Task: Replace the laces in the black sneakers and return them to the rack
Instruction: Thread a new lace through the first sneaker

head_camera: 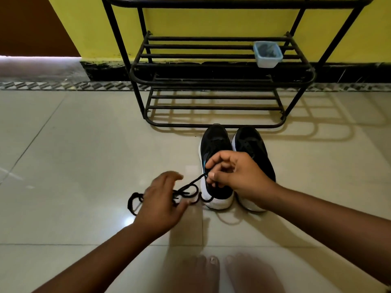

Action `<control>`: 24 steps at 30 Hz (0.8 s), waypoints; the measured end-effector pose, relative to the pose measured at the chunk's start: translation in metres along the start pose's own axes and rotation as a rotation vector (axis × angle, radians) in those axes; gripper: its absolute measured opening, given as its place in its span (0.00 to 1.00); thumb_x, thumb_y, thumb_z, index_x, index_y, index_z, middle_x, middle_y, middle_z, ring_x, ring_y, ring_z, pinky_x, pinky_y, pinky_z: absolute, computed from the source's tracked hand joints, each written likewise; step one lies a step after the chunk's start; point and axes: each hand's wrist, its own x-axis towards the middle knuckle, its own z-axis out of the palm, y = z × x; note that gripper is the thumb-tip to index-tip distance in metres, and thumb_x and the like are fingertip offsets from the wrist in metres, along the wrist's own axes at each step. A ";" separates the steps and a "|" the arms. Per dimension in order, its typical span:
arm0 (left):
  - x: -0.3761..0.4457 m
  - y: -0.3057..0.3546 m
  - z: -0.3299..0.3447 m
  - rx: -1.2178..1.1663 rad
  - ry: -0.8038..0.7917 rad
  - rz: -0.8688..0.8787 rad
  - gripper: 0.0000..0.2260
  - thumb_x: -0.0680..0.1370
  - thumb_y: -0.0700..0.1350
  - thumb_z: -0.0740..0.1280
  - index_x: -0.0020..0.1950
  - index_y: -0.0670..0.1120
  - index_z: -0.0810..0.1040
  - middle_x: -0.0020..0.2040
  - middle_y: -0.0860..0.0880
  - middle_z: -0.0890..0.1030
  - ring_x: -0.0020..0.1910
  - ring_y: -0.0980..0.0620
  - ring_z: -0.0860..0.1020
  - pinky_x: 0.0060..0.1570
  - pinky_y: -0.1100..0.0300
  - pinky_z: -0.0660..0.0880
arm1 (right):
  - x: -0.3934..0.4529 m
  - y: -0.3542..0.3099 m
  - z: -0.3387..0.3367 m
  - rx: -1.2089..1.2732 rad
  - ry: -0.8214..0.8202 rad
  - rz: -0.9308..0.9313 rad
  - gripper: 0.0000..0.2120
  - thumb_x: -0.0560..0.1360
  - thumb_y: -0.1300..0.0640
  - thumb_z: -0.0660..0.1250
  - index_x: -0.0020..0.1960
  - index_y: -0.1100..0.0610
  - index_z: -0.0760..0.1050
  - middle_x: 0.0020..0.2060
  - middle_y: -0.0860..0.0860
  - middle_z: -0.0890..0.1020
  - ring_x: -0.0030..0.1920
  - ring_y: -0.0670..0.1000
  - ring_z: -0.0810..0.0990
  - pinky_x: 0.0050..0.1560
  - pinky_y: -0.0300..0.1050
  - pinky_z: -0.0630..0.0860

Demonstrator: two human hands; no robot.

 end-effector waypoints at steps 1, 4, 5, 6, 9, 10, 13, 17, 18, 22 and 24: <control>0.005 0.018 -0.003 -0.143 -0.019 0.016 0.24 0.71 0.59 0.64 0.64 0.50 0.72 0.61 0.55 0.74 0.60 0.55 0.71 0.57 0.60 0.68 | -0.001 -0.004 0.000 0.026 -0.013 -0.006 0.05 0.75 0.69 0.65 0.49 0.63 0.76 0.34 0.54 0.82 0.34 0.46 0.81 0.37 0.37 0.76; 0.012 0.056 -0.006 -0.453 -0.203 0.019 0.08 0.78 0.51 0.63 0.56 0.54 0.74 0.50 0.59 0.80 0.51 0.62 0.77 0.52 0.66 0.72 | -0.004 -0.019 -0.002 0.190 0.038 0.015 0.06 0.77 0.69 0.61 0.49 0.62 0.75 0.33 0.55 0.79 0.31 0.49 0.79 0.35 0.44 0.78; 0.013 0.058 -0.006 -0.469 -0.217 0.023 0.04 0.79 0.51 0.60 0.50 0.55 0.75 0.44 0.58 0.81 0.46 0.61 0.79 0.49 0.63 0.74 | -0.003 -0.022 -0.007 0.251 0.096 0.032 0.07 0.78 0.70 0.59 0.48 0.61 0.74 0.32 0.55 0.77 0.28 0.49 0.76 0.31 0.44 0.77; 0.012 0.057 -0.008 -0.454 -0.219 0.026 0.07 0.79 0.51 0.58 0.45 0.55 0.75 0.39 0.56 0.81 0.41 0.59 0.79 0.46 0.61 0.75 | -0.001 -0.025 -0.014 0.300 0.165 0.046 0.09 0.78 0.70 0.58 0.46 0.60 0.74 0.31 0.54 0.75 0.25 0.48 0.73 0.26 0.43 0.73; 0.010 0.040 -0.011 -0.421 -0.228 -0.052 0.10 0.82 0.46 0.58 0.43 0.45 0.75 0.34 0.51 0.80 0.33 0.58 0.79 0.37 0.63 0.75 | 0.002 -0.026 -0.046 0.345 0.366 0.074 0.12 0.77 0.71 0.55 0.43 0.58 0.73 0.30 0.53 0.72 0.21 0.44 0.62 0.21 0.35 0.59; 0.010 0.033 -0.012 -0.394 -0.222 -0.084 0.11 0.81 0.45 0.59 0.43 0.43 0.74 0.33 0.50 0.79 0.32 0.58 0.78 0.35 0.66 0.73 | 0.002 -0.022 -0.059 0.329 0.436 0.085 0.13 0.77 0.71 0.54 0.43 0.58 0.73 0.30 0.53 0.71 0.20 0.44 0.61 0.21 0.35 0.57; 0.011 0.010 -0.016 -0.236 -0.190 -0.107 0.10 0.81 0.46 0.59 0.42 0.45 0.74 0.31 0.48 0.76 0.32 0.53 0.75 0.34 0.64 0.70 | 0.000 -0.007 -0.092 0.258 0.612 0.166 0.13 0.76 0.69 0.54 0.41 0.57 0.73 0.31 0.53 0.70 0.19 0.44 0.60 0.20 0.33 0.56; 0.017 0.014 -0.018 -0.152 -0.208 -0.042 0.10 0.81 0.46 0.59 0.40 0.53 0.72 0.29 0.51 0.73 0.31 0.56 0.71 0.32 0.65 0.66 | -0.007 0.016 -0.114 -0.352 0.483 0.355 0.06 0.76 0.62 0.60 0.45 0.57 0.76 0.37 0.56 0.77 0.29 0.51 0.70 0.29 0.42 0.67; 0.018 0.022 -0.019 -0.145 -0.226 -0.001 0.11 0.81 0.48 0.59 0.39 0.55 0.71 0.30 0.52 0.73 0.32 0.56 0.71 0.34 0.64 0.67 | -0.010 0.020 -0.112 -0.690 0.373 0.366 0.06 0.76 0.58 0.64 0.51 0.55 0.77 0.44 0.56 0.78 0.38 0.53 0.75 0.38 0.45 0.72; 0.023 0.057 -0.017 -0.215 -0.310 0.169 0.10 0.78 0.50 0.57 0.44 0.51 0.76 0.37 0.60 0.75 0.38 0.60 0.74 0.40 0.64 0.71 | -0.021 0.016 -0.078 -0.950 -0.029 0.056 0.26 0.72 0.47 0.70 0.68 0.46 0.69 0.64 0.46 0.71 0.66 0.50 0.65 0.63 0.45 0.66; 0.025 0.069 -0.015 -0.299 -0.350 0.210 0.10 0.78 0.47 0.58 0.48 0.49 0.79 0.42 0.59 0.77 0.43 0.60 0.76 0.44 0.66 0.72 | -0.025 0.015 -0.053 -0.641 -0.229 0.075 0.24 0.71 0.50 0.72 0.66 0.48 0.70 0.59 0.43 0.75 0.62 0.43 0.71 0.60 0.38 0.68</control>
